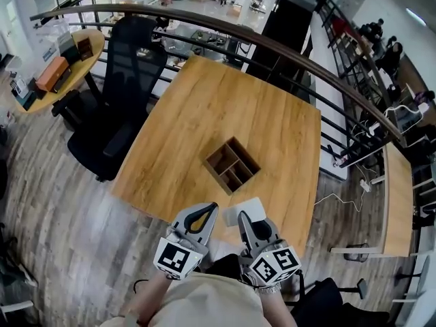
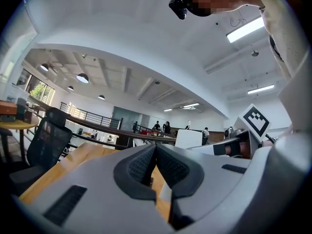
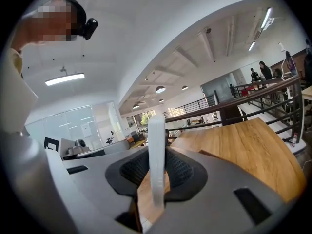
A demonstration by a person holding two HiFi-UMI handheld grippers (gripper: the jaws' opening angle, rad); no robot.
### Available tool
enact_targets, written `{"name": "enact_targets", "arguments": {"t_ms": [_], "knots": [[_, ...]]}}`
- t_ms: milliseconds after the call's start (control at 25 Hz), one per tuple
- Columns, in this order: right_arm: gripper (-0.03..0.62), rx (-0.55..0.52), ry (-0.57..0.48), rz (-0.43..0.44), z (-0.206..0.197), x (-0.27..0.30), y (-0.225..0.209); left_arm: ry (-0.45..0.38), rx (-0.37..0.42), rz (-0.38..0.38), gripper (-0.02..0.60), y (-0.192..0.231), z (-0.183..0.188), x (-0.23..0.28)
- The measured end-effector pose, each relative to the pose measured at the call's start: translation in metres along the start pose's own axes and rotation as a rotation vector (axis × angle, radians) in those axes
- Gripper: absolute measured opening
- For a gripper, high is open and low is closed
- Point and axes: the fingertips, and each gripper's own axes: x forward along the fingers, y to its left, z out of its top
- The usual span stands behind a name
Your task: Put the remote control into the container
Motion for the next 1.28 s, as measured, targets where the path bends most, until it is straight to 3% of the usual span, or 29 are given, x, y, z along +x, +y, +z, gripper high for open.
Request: {"name": "enact_targets", "arguments": {"t_ms": [160,400,600,840,1040,1280], "knots": [[0.103,-0.009,0.007,0.002,0.01,0.022,-0.011,0.009,0.006,0.021,0.012,0.021,-0.002,0.012],[0.103,-0.026,0.02,0.024,0.021,0.045,-0.046,0.097,0.0,0.048,0.012,0.036,-0.014,0.041],[0.103,-0.006,0.048,0.05,0.029,0.063,-0.095,0.095,-0.024,0.086,0.012,0.031,-0.027,0.079],[0.103,-0.074,0.1,0.081,0.038,0.106,-0.167,0.096,-0.023,0.168,0.012,0.043,-0.045,0.144],[0.103,-0.092,0.148,0.107,0.024,0.147,-0.224,0.122,-0.055,0.218,0.012,0.051,-0.06,0.188],[0.103,-0.108,0.237,0.158,-0.027,0.185,-0.247,0.185,-0.08,0.23,0.012,0.062,-0.1,0.209]]}}
